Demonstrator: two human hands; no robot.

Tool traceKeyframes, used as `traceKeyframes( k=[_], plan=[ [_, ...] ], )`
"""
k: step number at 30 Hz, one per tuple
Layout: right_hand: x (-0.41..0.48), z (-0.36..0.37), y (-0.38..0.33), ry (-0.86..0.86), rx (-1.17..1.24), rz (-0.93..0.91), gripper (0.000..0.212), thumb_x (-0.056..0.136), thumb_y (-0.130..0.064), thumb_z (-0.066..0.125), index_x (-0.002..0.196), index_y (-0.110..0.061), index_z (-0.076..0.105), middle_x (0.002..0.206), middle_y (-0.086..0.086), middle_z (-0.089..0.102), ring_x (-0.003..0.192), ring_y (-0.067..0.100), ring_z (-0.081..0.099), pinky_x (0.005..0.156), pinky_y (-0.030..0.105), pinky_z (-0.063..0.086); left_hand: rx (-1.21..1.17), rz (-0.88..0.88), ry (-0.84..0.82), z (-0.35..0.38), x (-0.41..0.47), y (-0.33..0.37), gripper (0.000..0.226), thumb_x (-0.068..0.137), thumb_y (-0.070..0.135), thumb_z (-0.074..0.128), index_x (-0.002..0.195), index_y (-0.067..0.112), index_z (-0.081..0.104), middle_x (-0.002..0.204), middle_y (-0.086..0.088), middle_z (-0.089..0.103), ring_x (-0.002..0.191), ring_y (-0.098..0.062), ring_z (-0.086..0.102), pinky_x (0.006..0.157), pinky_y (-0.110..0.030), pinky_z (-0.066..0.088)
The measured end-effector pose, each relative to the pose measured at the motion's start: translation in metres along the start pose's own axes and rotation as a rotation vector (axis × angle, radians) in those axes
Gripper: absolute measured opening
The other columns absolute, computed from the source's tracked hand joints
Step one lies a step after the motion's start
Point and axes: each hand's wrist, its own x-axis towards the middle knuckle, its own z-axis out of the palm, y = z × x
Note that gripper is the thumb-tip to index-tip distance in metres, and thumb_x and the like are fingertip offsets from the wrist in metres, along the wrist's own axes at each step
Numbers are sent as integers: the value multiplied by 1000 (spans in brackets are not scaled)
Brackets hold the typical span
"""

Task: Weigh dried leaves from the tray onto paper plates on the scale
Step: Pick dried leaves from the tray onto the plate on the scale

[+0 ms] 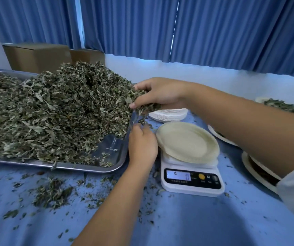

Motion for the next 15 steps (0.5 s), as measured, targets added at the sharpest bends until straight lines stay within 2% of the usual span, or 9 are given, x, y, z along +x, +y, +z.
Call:
traceKeyframes(
  k=[2,4,5,7,8,10,12,14,15],
  plan=[
    [-17,-21,13,45,-83,54,37,80,-26,77,109,-23,54,103,-14,56,103,1,58,93,21,46,-7,-1,21,0,2,-3,35,101,29,32,130,16,47,119,6,52,103,-11,47,89,-30,34],
    [-35,-34,28,70,-52,121,48,79,-23,78,120,-18,54,107,-11,60,107,8,59,100,31,45,-16,-23,19,2,-1,-1,21,102,29,32,114,24,48,91,20,43,79,1,41,81,-27,28],
    [-45,-39,36,63,2,152,47,79,-19,77,120,-13,55,105,-7,63,101,8,63,96,31,48,-15,-28,29,1,-2,1,13,102,28,32,100,27,45,83,23,37,71,5,36,79,-27,27],
    [-62,-43,50,17,39,203,35,81,-13,76,110,-3,60,95,0,69,87,10,67,81,26,54,-23,-39,15,-1,-4,4,22,102,28,32,82,32,42,79,24,35,70,5,37,78,-27,27],
    [-69,-43,55,0,8,234,31,81,-13,76,106,-1,62,93,2,71,84,11,69,75,23,54,-29,-35,15,-1,-4,3,24,102,28,32,84,36,44,85,23,41,77,1,44,80,-27,28],
    [-80,-40,63,-20,-117,302,29,79,-17,78,104,-10,65,95,-1,72,85,10,70,68,17,53,-37,-26,11,-1,-5,2,26,102,30,32,119,32,51,121,13,51,112,-14,48,90,-28,30],
    [-86,-34,67,-57,-298,367,36,76,-25,80,109,-21,66,102,-7,69,92,9,67,75,19,54,-22,-31,12,-1,-6,2,41,102,30,31,142,21,37,142,5,41,129,-16,39,96,-28,27],
    [-89,-29,63,-112,-456,397,44,75,-34,81,115,-32,64,115,-14,58,99,3,58,86,23,51,-20,-3,17,-2,-6,2,39,102,28,31,139,22,40,129,9,46,120,-13,41,93,-27,28],
    [-90,-27,60,-140,-495,400,45,75,-37,80,117,-36,63,120,-14,54,100,2,56,85,23,51,-29,1,13,-2,-7,3,34,102,27,31,133,24,43,118,14,48,114,-11,42,92,-27,29]
  ],
)
